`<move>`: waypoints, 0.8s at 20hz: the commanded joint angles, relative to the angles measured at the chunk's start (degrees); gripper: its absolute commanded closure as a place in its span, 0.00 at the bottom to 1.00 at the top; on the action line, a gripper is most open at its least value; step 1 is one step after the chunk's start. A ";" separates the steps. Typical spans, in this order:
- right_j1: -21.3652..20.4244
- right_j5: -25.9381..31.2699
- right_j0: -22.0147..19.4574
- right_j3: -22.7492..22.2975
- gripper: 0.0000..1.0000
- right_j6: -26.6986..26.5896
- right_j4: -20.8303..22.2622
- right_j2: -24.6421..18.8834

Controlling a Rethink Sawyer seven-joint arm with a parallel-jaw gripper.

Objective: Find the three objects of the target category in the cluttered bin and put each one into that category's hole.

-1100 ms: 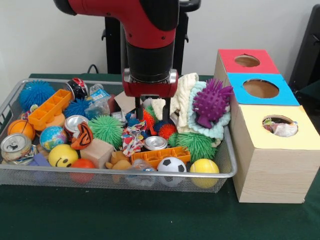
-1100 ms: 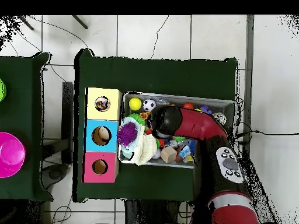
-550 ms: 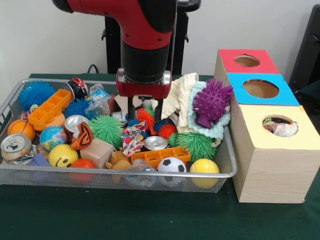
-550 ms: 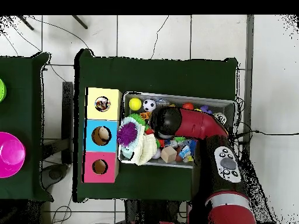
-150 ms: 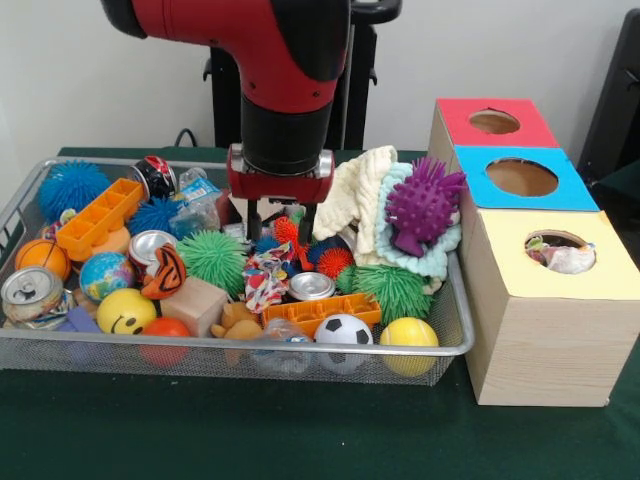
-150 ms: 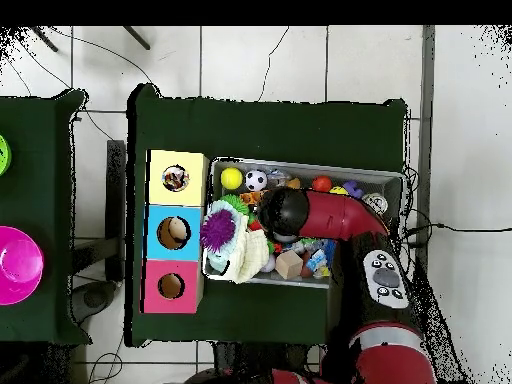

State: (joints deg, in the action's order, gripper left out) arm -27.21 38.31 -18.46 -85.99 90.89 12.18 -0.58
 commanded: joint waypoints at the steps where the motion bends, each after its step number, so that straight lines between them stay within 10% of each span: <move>1: 5.06 -5.35 0.21 3.16 0.00 4.54 4.32 -0.03; 16: 11.72 -15.98 -1.27 4.64 0.00 6.97 2.30 -2.08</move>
State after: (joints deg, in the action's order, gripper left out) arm -21.56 29.34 -18.50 -84.69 90.89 13.70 0.54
